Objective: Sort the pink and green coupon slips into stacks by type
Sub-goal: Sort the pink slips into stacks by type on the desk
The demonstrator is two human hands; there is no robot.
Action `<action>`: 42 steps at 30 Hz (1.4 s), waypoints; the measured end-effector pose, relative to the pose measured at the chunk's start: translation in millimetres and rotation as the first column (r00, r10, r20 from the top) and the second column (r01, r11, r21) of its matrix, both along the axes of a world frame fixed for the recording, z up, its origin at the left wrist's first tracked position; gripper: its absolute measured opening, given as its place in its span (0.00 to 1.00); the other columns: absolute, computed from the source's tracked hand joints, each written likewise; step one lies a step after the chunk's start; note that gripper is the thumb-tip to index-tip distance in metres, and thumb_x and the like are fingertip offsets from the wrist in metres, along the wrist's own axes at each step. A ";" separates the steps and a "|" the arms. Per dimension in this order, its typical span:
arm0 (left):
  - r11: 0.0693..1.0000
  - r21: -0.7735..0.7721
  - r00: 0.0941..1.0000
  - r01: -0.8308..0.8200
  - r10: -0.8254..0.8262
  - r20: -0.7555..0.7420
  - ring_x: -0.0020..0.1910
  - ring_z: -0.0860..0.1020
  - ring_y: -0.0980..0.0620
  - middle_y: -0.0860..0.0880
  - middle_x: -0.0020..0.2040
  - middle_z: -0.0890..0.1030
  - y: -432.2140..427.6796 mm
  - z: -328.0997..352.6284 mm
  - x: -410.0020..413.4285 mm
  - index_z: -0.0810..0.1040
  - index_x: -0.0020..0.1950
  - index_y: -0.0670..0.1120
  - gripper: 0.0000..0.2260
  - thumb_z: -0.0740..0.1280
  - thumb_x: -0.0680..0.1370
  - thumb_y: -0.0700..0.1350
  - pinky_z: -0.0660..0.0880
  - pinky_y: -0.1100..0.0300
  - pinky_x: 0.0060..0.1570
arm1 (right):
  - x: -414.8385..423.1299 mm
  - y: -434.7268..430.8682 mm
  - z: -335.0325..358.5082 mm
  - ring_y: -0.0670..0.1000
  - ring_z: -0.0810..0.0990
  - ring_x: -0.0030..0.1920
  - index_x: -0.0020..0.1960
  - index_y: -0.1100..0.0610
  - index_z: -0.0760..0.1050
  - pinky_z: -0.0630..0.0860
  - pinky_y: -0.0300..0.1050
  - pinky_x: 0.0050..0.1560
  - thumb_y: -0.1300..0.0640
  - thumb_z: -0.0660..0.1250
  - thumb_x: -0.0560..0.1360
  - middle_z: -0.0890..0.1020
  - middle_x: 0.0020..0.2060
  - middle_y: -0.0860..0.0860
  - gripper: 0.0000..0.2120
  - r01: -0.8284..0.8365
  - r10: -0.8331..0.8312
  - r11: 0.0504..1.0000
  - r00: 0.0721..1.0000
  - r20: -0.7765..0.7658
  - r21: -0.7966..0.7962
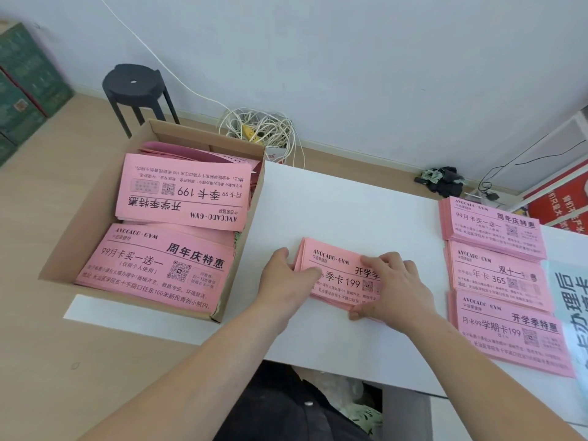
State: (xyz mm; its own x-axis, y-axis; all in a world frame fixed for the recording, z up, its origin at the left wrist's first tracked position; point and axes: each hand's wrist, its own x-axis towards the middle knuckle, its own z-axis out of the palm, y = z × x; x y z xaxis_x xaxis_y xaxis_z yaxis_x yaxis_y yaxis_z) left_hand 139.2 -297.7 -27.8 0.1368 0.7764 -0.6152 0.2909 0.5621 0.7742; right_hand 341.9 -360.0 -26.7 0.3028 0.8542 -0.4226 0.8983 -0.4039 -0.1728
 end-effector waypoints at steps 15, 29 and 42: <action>0.726 0.528 0.893 0.441 -0.416 -0.174 0.71 0.66 0.67 0.63 0.78 0.62 -61.0 24.5 19.6 0.60 0.78 0.59 0.31 0.68 0.77 0.45 0.68 0.65 0.69 | 0.2 -0.8 -2.5 0.44 0.61 0.62 0.74 0.34 0.61 0.70 0.43 0.43 0.33 0.78 0.59 0.62 0.58 0.36 0.48 -0.011 0.011 1.000 1.000 0.017 0.028; 0.922 0.103 0.923 0.374 -0.358 -0.145 0.48 0.81 0.47 0.51 0.46 0.82 29.4 5.8 12.2 0.78 0.49 0.49 0.09 0.63 0.73 0.38 0.81 0.54 0.45 | 1.6 -3.6 -3.6 0.44 0.60 0.66 0.77 0.35 0.60 0.74 0.46 0.50 0.30 0.80 0.55 0.63 0.64 0.35 0.55 0.014 -0.013 1.000 0.999 -0.037 0.012; 0.808 0.516 0.944 0.285 -0.330 -0.003 0.50 0.78 0.64 0.60 0.48 0.82 17.9 19.8 -7.6 0.74 0.56 0.54 0.12 0.63 0.82 0.35 0.72 0.74 0.46 | 25.6 -28.3 25.4 0.50 0.86 0.51 0.52 0.54 0.80 0.78 0.52 0.56 0.71 0.66 0.78 0.88 0.47 0.50 0.13 0.761 -0.284 0.633 0.396 -0.873 0.140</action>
State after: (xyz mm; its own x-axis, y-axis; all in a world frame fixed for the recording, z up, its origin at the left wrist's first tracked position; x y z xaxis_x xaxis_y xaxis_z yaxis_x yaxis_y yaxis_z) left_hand 131.6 -279.9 -8.1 0.4531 0.8823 -0.1273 0.3049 -0.0192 0.9522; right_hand 367.5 -388.3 -1.3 0.5533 0.7593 -0.3424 -0.0407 -0.3860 -0.9216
